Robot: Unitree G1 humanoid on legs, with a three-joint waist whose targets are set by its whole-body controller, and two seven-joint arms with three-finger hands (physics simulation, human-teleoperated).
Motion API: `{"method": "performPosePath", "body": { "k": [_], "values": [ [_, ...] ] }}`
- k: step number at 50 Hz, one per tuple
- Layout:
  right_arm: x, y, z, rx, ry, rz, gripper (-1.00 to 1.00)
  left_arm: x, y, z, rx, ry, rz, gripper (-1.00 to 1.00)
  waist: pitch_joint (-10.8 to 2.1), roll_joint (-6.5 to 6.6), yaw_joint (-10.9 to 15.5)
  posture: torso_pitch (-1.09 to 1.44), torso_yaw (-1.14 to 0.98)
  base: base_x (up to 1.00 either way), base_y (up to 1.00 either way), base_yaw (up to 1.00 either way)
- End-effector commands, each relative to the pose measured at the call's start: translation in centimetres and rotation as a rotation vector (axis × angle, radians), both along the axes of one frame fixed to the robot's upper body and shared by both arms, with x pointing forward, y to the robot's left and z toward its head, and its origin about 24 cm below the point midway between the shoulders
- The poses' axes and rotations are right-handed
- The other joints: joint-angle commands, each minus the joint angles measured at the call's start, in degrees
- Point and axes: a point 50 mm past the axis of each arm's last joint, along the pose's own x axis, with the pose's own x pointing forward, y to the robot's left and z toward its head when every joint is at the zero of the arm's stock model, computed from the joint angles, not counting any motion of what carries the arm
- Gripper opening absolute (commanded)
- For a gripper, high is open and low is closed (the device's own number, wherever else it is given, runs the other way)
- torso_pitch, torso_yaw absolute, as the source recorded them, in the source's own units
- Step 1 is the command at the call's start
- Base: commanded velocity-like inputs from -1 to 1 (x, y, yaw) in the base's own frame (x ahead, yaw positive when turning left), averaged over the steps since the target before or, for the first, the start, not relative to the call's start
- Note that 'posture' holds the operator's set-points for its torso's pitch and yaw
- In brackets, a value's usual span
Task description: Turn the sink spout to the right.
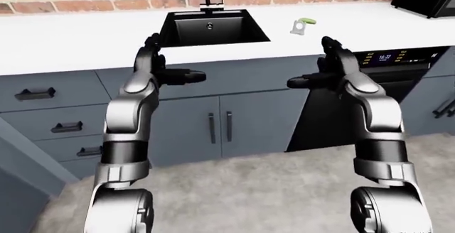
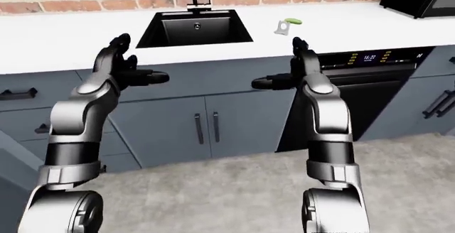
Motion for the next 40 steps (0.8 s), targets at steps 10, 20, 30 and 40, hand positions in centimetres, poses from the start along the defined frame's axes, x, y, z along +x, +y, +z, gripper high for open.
{"method": "performPosePath", "body": {
  "k": [10,20,30,40],
  "values": [
    [-0.3,0.1,3.8,-0.033,-0.119,0.003,1.00,0.2,0.4,3.5,0.020,-0.126,0.022,1.00,-1.44,-0.27,0.22,0.00,0.00,0.26,0.00,0.00],
    [-0.1,0.1,4.2,-0.023,-0.127,0.010,1.00,0.1,0.6,3.5,0.032,-0.129,0.026,1.00,-0.93,-1.67,0.24,0.00,0.00,0.13,0.00,0.00],
    [-0.1,0.0,4.3,-0.001,-0.111,0.023,1.00,0.2,0.9,3.4,0.040,-0.130,0.036,1.00,-2.12,-1.50,-0.18,0.00,0.00,0.00,0.00,0.00],
    [-0.2,0.3,4.2,-0.005,-0.107,0.040,1.00,0.2,0.9,3.7,0.035,-0.133,0.037,1.00,-2.09,-1.11,0.13,0.00,0.00,0.00,0.00,0.49]
  ]
}}
